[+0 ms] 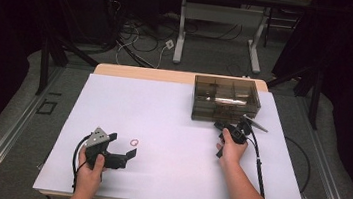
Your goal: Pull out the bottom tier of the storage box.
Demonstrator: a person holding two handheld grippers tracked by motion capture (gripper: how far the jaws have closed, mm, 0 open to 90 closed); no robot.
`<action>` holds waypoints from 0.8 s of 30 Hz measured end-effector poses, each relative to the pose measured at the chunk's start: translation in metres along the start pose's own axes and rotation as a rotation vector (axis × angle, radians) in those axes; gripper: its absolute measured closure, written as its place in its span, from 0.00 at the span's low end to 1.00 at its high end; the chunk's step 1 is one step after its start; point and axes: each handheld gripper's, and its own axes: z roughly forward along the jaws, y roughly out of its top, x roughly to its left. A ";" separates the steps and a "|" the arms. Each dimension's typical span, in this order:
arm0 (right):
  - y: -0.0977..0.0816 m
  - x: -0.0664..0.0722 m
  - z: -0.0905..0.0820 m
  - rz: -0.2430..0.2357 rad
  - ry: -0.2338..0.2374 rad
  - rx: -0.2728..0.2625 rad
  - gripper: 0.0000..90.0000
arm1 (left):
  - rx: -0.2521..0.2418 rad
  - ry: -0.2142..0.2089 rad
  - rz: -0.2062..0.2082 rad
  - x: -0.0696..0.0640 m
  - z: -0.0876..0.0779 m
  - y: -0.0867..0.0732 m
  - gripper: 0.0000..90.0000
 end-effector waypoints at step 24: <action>-0.007 -0.004 -0.012 0.001 0.004 0.031 0.92 | 0.002 0.001 -0.003 -0.001 0.001 0.000 0.00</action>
